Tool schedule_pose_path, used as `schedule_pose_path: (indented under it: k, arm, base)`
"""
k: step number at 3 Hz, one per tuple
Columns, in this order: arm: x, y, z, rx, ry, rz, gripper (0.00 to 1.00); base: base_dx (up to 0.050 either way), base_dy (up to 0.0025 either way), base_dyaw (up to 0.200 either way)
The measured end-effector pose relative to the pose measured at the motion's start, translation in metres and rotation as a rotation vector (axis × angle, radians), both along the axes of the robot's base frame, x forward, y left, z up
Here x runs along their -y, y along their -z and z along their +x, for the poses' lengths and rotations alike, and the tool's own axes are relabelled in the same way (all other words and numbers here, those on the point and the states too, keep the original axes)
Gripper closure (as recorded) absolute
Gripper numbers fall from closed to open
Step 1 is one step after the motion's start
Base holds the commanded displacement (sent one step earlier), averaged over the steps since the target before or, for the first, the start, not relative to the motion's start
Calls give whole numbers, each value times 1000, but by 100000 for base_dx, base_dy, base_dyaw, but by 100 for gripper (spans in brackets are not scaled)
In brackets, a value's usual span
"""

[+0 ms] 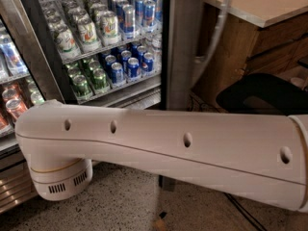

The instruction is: Open right fridge door

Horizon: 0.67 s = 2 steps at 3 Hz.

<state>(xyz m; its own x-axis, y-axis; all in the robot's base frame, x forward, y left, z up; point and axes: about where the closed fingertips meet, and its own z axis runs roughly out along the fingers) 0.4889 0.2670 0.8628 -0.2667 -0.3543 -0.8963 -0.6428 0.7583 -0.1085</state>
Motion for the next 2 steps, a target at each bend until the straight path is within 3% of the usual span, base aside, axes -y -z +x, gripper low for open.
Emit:
schedule_pose_path:
  k: [1,2]
  arm:
    - [18,13,-5,-34,63,-24,88]
    - [64,34,-15,-91,190,-48,100]
  base:
    - [0,0,0]
    - [0,0,0]
